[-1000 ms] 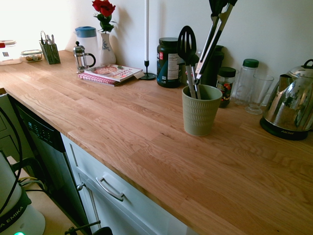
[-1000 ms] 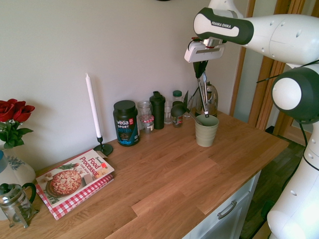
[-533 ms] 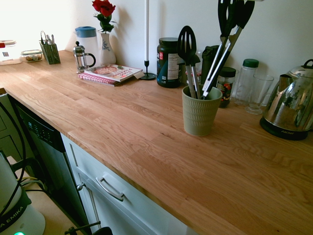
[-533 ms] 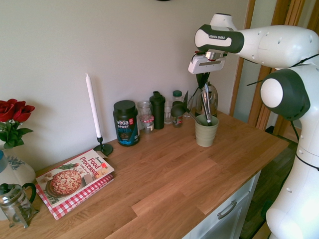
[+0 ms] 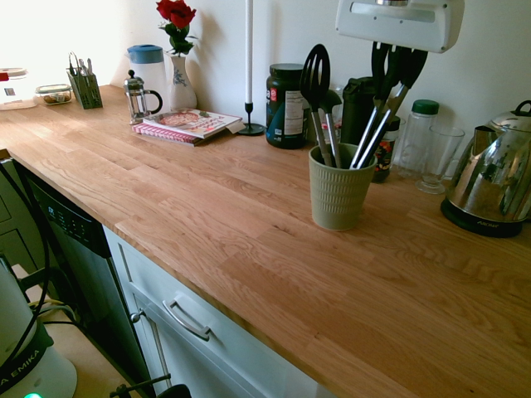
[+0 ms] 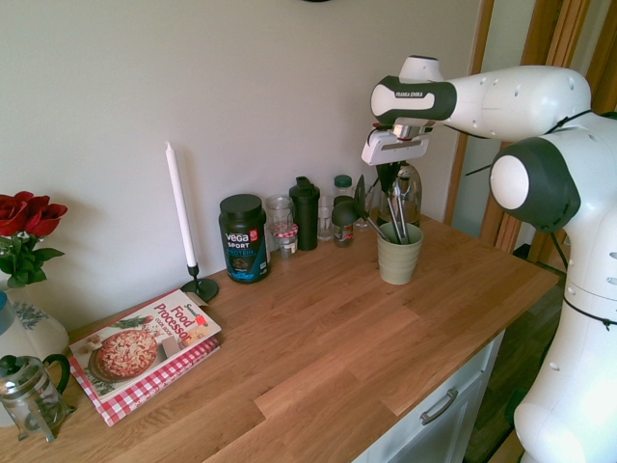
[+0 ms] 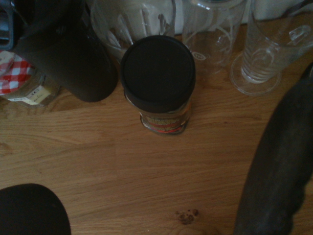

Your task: Put the tongs back in the holder

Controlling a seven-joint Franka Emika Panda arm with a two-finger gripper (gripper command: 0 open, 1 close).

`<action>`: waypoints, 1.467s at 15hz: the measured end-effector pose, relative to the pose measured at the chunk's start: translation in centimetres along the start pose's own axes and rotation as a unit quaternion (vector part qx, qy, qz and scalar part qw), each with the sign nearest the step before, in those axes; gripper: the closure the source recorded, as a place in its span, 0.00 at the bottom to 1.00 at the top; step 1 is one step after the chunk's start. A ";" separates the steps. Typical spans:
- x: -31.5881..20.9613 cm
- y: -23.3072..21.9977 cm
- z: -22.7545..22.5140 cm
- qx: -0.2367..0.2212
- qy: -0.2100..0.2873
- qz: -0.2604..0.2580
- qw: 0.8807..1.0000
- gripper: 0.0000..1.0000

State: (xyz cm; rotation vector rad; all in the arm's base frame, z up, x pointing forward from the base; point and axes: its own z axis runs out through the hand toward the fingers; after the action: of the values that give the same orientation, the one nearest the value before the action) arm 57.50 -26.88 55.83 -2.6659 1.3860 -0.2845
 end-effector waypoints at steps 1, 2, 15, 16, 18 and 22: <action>0.0 0.2 0.4 -0.001 -0.002 -0.001 1.000 1.00; -0.1 0.4 0.9 -0.002 -0.005 -0.003 1.000 1.00; -1.2 0.6 3.4 -0.004 -0.018 -0.009 1.000 0.00; -1.4 0.4 2.9 -0.002 -0.015 -0.011 1.000 0.00; -2.1 0.0 0.9 0.007 -0.004 -0.019 1.000 0.00; -5.4 -1.1 -3.8 0.018 0.002 -0.018 1.000 0.00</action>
State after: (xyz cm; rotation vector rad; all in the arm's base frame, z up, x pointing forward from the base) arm 54.48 -21.89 59.14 -2.6645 1.3230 -0.3144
